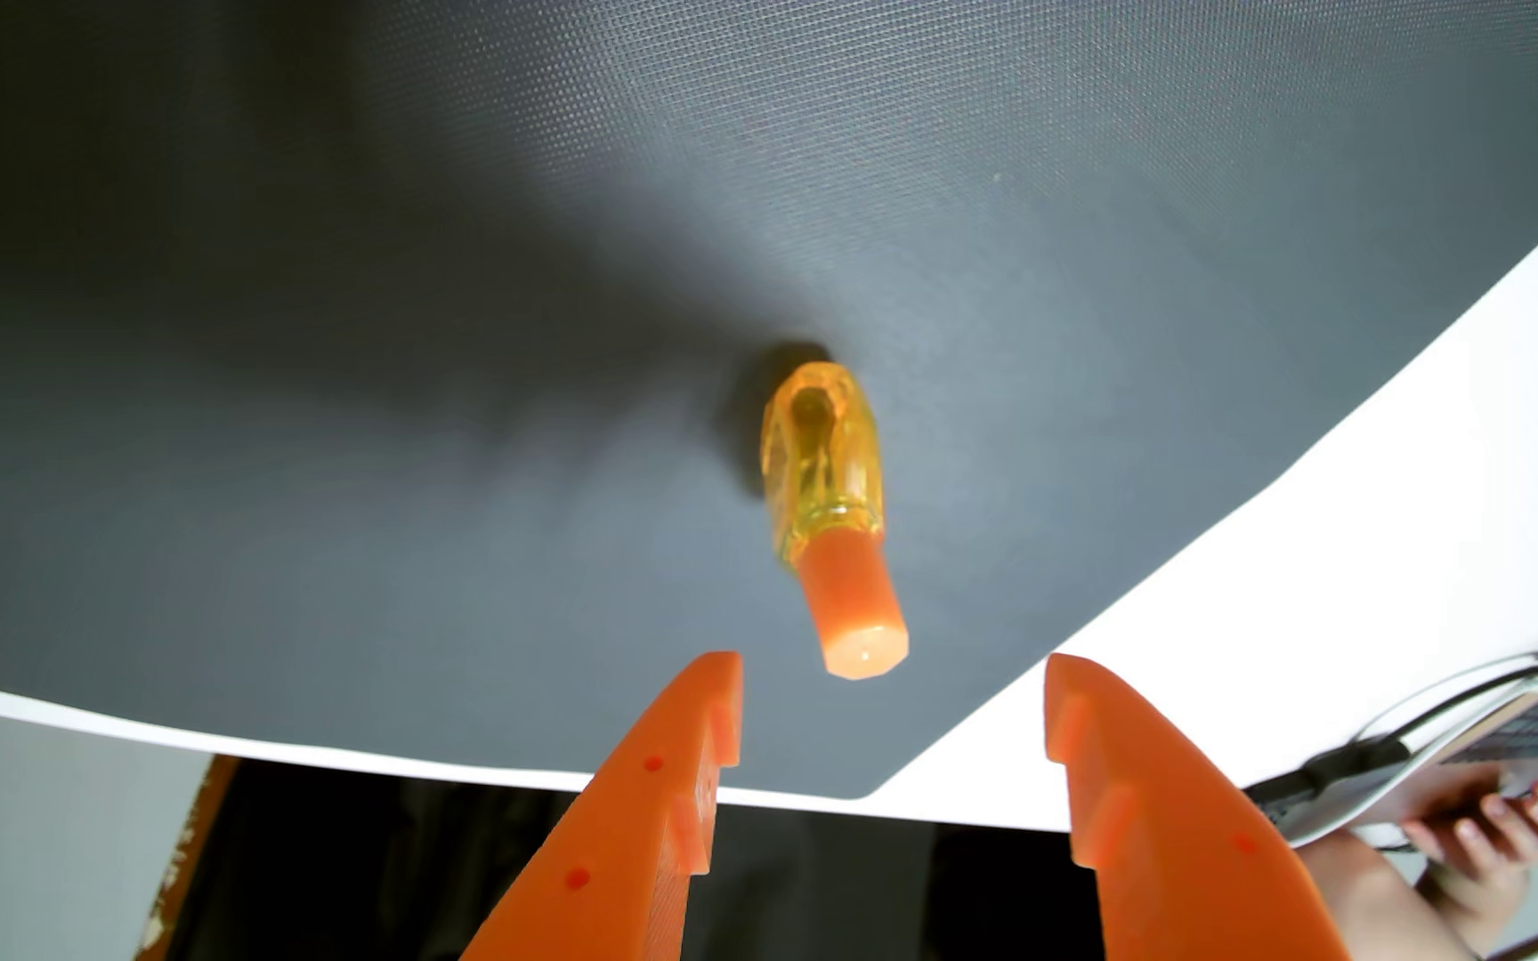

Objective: Grab the eyedrops

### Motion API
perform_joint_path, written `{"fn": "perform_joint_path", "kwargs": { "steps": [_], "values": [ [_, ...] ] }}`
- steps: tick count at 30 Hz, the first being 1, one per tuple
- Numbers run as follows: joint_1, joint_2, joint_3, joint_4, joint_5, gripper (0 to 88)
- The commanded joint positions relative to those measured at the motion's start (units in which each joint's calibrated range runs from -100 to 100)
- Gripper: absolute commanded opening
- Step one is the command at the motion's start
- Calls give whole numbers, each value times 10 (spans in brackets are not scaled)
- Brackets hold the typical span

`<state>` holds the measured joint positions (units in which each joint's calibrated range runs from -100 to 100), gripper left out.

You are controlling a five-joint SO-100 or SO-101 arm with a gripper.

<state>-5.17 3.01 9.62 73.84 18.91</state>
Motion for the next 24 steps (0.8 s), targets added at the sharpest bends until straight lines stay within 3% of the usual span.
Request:
{"fn": "perform_joint_path", "kwargs": {
  "steps": [1, 24],
  "values": [
    [-3, 14, -34, -3, 2, 223],
    [18, 179, -105, -24, -2, 186]
  ]
}}
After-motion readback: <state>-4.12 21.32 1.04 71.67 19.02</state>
